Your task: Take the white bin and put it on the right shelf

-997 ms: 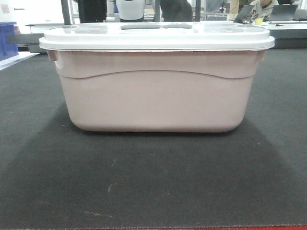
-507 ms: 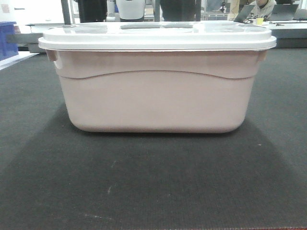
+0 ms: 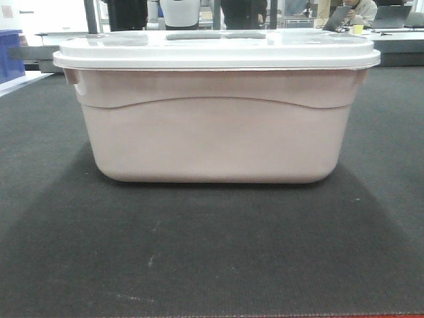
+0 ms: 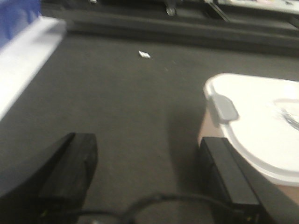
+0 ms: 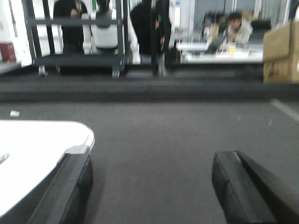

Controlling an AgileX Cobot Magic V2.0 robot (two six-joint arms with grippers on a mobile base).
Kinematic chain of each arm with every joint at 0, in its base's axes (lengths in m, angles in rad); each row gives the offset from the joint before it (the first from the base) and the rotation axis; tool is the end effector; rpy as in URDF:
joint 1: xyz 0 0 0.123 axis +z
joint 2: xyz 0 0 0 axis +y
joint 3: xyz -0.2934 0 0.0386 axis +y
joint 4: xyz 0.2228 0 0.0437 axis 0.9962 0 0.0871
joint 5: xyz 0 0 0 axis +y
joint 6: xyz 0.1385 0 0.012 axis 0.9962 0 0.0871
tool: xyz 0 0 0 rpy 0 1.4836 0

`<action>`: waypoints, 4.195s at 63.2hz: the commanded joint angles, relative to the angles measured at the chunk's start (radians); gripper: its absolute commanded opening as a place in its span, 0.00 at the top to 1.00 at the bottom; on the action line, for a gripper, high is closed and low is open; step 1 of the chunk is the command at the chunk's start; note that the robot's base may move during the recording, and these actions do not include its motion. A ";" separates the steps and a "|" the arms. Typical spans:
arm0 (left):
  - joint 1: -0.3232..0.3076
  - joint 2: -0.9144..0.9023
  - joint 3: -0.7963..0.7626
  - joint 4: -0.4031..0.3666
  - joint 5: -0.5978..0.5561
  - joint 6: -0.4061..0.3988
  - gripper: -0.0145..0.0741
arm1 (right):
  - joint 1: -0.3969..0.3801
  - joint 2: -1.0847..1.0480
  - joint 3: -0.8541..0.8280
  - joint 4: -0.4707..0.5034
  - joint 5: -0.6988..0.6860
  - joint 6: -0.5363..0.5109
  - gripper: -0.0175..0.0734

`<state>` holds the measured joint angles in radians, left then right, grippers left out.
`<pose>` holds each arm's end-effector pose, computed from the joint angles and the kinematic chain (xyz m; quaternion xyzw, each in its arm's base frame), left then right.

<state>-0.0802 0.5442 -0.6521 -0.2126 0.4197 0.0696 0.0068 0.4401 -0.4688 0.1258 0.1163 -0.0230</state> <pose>0.1197 -0.0216 0.3456 0.0095 0.7790 -0.0975 0.6194 0.1114 0.0028 0.3330 0.0285 0.7064 0.0436 0.7059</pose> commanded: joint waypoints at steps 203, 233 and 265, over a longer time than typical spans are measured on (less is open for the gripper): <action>0.096 1.132 -0.817 -1.380 0.896 0.778 0.98 | -0.184 1.151 -0.891 1.391 1.217 -0.775 0.74; 0.008 0.895 -0.902 -1.378 0.894 0.769 0.98 | -0.184 0.955 -0.891 1.577 1.217 -0.809 0.74; -0.014 0.827 -0.918 -1.376 0.890 0.750 0.98 | -0.184 0.947 -0.891 1.598 1.217 -0.827 0.74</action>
<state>-0.0336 1.4092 -1.5353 -1.4405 1.0347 0.8090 -0.2208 1.4374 -1.3285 1.6331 1.0080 -0.8419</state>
